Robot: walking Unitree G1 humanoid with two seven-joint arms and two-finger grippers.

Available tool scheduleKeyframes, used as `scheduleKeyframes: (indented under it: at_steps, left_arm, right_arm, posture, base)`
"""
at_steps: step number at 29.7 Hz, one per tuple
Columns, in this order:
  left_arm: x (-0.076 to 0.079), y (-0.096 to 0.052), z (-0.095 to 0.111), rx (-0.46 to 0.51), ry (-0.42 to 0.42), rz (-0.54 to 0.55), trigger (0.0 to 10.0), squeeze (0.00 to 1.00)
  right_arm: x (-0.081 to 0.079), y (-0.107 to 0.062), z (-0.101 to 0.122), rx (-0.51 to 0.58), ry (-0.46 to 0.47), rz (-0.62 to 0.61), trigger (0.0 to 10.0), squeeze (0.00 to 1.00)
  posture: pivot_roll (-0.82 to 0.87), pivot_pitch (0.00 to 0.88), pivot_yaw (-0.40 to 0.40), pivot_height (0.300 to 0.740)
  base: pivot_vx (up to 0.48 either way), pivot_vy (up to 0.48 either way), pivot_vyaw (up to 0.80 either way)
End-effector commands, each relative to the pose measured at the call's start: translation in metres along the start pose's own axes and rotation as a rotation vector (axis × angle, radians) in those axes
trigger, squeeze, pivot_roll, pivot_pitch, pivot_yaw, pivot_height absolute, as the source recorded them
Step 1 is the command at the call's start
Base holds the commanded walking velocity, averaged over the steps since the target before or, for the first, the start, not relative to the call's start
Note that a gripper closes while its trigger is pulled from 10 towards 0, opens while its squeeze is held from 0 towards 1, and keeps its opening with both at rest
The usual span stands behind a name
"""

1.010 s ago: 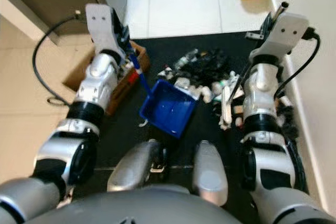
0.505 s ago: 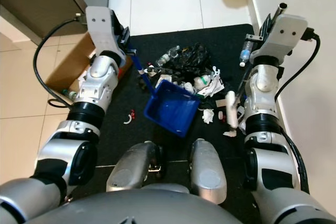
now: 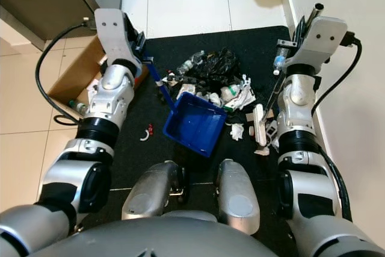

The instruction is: Sweep floor

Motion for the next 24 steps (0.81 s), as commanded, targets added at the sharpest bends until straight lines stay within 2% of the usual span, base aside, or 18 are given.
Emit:
scheduleKeyframes:
  at_steps: [1, 10, 13, 16, 20, 24]
  left_arm:
    - [-0.014, 0.001, 0.001, -0.006, 0.028, 0.037, 10.0, 0.0]
    - [-0.038, 0.001, -0.003, -0.03, 0.031, 0.121, 10.0, 0.0]
    - [-0.05, 0.0, -0.004, -0.033, 0.037, 0.157, 10.0, 0.0]
    - [-0.055, 0.0, -0.005, -0.027, 0.026, 0.167, 10.0, 0.0]
    - [-0.046, 0.007, 0.003, 0.014, -0.065, 0.14, 10.0, 0.0]
    - [-0.039, 0.012, 0.011, 0.028, -0.092, 0.13, 10.0, 0.0]
  right_arm:
    - [-0.005, 0.003, 0.01, 0.048, 0.006, 0.013, 10.0, 0.0]
    - [-0.006, 0.005, 0.024, 0.115, -0.016, 0.028, 10.0, 0.0]
    - [-0.007, 0.008, 0.034, 0.163, -0.036, 0.036, 10.0, 0.0]
    - [-0.007, 0.011, 0.039, 0.186, -0.048, 0.039, 10.0, 0.0]
    - [-0.01, 0.015, 0.038, 0.194, -0.095, 0.054, 10.0, 0.0]
    - [-0.013, 0.017, 0.037, 0.189, -0.099, 0.055, 10.0, 0.0]
  posture:
    - [0.03, 0.039, 0.094, 0.74]
    - [0.03, 0.077, 0.094, 0.74]
    - [0.04, 0.107, 0.098, 0.74]
    - [0.05, 0.137, 0.095, 0.74]
    - [0.06, 0.165, 0.098, 0.74]
    - [0.05, 0.185, 0.102, 0.74]
  base:
    - [0.0, 0.0, 0.0]
    - [0.0, 0.0, 0.0]
    - [0.0, 0.0, 0.0]
    - [0.0, 0.0, 0.0]
    - [0.0, 0.0, 0.0]
    - [0.0, 0.0, 0.0]
Point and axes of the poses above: a point about 5 cm out from each wrist's last joint towards the gripper, its own y axis pointing out of the wrist towards the gripper, its own z axis along the axis of the wrist's last joint, x = y × z, the point moved 5 cm from there along y, pointing out of the wrist towards the gripper
